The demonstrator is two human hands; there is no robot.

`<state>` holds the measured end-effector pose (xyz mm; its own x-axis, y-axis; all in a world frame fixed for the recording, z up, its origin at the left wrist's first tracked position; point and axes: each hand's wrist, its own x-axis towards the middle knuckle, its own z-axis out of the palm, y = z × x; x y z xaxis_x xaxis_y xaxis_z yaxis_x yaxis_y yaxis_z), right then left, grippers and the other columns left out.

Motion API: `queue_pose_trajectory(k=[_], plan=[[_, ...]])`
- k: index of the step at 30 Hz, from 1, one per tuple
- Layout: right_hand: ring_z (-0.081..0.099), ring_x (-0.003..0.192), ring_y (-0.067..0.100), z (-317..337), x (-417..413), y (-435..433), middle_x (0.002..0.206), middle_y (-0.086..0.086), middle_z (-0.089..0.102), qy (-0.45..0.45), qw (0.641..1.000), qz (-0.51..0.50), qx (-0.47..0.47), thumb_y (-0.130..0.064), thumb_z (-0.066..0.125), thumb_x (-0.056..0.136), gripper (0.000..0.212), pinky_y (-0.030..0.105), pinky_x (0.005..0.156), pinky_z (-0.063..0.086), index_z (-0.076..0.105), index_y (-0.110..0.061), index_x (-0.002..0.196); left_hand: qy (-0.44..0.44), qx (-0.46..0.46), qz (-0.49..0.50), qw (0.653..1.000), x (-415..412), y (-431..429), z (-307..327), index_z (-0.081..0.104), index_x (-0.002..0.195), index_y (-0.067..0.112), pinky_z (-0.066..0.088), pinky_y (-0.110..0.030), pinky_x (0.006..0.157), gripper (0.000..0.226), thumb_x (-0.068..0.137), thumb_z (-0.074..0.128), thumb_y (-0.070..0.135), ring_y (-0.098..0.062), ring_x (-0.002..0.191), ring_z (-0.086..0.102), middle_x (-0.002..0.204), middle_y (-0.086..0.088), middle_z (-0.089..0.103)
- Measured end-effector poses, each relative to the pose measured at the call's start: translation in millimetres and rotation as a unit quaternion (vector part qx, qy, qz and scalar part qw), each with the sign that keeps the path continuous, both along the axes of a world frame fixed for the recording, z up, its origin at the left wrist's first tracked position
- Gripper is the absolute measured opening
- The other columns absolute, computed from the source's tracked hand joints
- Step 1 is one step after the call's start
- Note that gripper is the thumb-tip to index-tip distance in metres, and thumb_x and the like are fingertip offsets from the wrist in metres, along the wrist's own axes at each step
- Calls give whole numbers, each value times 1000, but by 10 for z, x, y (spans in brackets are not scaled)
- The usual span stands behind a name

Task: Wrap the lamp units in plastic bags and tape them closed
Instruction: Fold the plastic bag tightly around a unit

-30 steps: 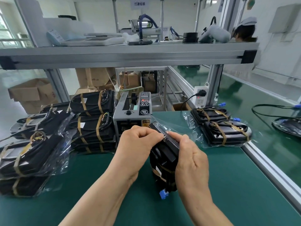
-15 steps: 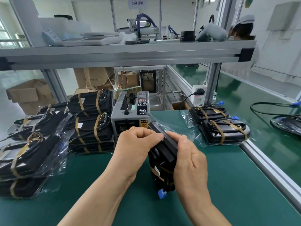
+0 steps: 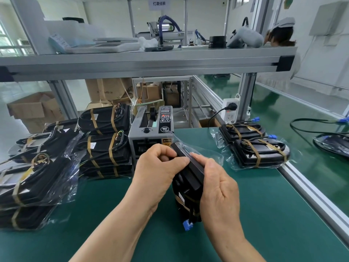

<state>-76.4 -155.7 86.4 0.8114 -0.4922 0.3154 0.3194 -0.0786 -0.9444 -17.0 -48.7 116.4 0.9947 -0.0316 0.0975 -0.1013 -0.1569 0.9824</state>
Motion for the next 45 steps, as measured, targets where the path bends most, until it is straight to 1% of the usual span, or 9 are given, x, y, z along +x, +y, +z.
queue_pose_trajectory(k=[7,12,17,22,24,30,37,41,45], plan=[[67,92,-7,31,-26,31,91,-30,72,-20,999,1,-27,-37,35,98,39,4,72,45,73,-42,96,9,-40,10,999,56,-4,-47,67,71,20,49,-26,64,16,77,81,27,-8,62,55,68,2,61],[68,88,-5,26,-26,-25,92,-26,74,-30,1000,-1,-6,-31,38,103,41,5,66,47,75,-44,93,9,17,-71,997,89,94,-30,69,81,29,50,-23,68,37,55,93,39,-2,64,53,77,9,55],[70,93,-1,-34,-15,-53,99,-19,76,-34,999,17,33,-38,37,96,41,8,65,51,78,-33,102,-2,79,-80,994,180,141,101,66,80,27,42,-14,51,48,42,90,43,1,54,49,71,7,53],[72,96,6,-78,-8,-103,102,-12,77,-39,998,36,35,-38,39,97,38,15,70,55,77,-38,103,49,91,-102,989,229,151,117,61,107,32,47,-25,72,70,45,92,42,-9,86,61,101,7,61],[74,97,15,-130,-6,-119,105,-5,77,-44,997,49,48,-39,39,98,39,20,68,58,77,-36,105,60,61,-142,986,199,153,106,68,109,29,51,-23,72,58,57,94,33,-12,92,68,105,9,70],[58,130,23,-309,46,-44,135,1,65,-106,983,129,71,-34,37,106,38,45,106,47,66,-27,130,-100,133,-138,976,139,268,237,72,99,37,57,-29,82,46,56,88,38,-7,87,73,91,13,76],[61,126,23,-430,42,-110,134,9,65,-32,917,340,208,-16,61,81,47,33,96,55,69,-22,127,-207,225,-67,950,-13,362,50,61,109,47,40,-5,82,60,59,91,32,9,104,55,107,29,60],[65,121,19,-511,-62,-88,125,2,71,9,954,280,111,-30,76,65,55,29,98,53,72,-30,120,-235,259,-56,935,-156,403,-182,63,117,35,38,-17,100,64,60,91,26,2,118,51,115,27,56],[63,115,-4,-410,-103,-108,119,-28,68,62,980,184,-44,-48,79,57,61,19,95,51,66,-49,117,-250,261,-70,930,-314,413,-349,59,132,29,30,-7,104,70,66,81,24,12,127,38,127,35,46]])
